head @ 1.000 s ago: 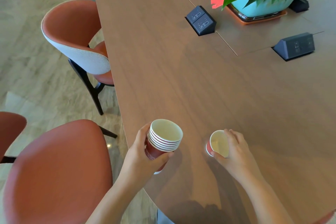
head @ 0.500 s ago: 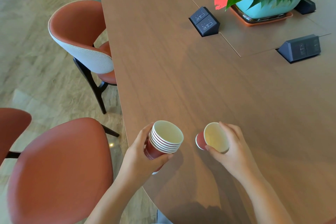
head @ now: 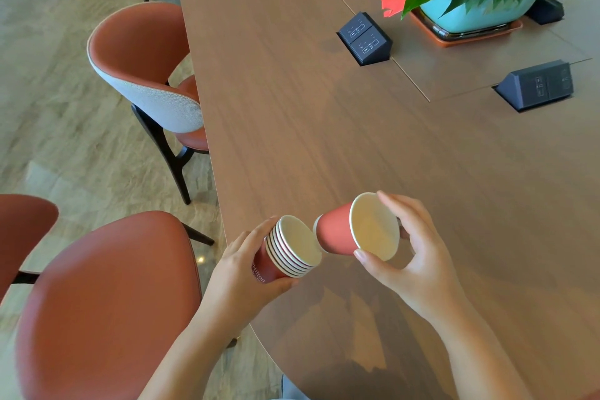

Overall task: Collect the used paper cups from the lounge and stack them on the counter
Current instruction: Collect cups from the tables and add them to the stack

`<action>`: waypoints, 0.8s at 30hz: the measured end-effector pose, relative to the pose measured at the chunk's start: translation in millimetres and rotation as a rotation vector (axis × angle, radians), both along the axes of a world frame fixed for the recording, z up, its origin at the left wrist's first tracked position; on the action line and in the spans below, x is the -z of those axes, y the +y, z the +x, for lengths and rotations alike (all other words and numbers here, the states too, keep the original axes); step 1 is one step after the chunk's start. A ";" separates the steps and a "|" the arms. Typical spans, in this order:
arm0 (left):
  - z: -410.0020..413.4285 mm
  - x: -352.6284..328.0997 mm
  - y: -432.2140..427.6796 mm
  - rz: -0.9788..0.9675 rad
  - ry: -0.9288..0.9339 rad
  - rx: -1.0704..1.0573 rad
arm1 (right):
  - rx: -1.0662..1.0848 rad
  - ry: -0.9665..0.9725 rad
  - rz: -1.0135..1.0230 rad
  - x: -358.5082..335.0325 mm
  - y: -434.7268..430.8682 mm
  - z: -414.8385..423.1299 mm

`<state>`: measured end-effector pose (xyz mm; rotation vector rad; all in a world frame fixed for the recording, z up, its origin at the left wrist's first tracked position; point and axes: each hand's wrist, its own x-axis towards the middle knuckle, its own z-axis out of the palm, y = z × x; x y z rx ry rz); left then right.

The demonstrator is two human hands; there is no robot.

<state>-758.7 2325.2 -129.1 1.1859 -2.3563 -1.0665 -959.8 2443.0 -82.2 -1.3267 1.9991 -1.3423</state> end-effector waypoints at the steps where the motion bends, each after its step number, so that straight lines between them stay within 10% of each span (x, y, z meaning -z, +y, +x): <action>1: 0.3 0.2 0.1 -0.013 -0.012 0.008 | -0.008 -0.012 -0.008 -2.3 -0.4 0.8; 24: -0.7 -13.2 17.0 -0.093 0.034 0.156 | -0.269 -0.318 0.184 -1.4 -4.2 16.1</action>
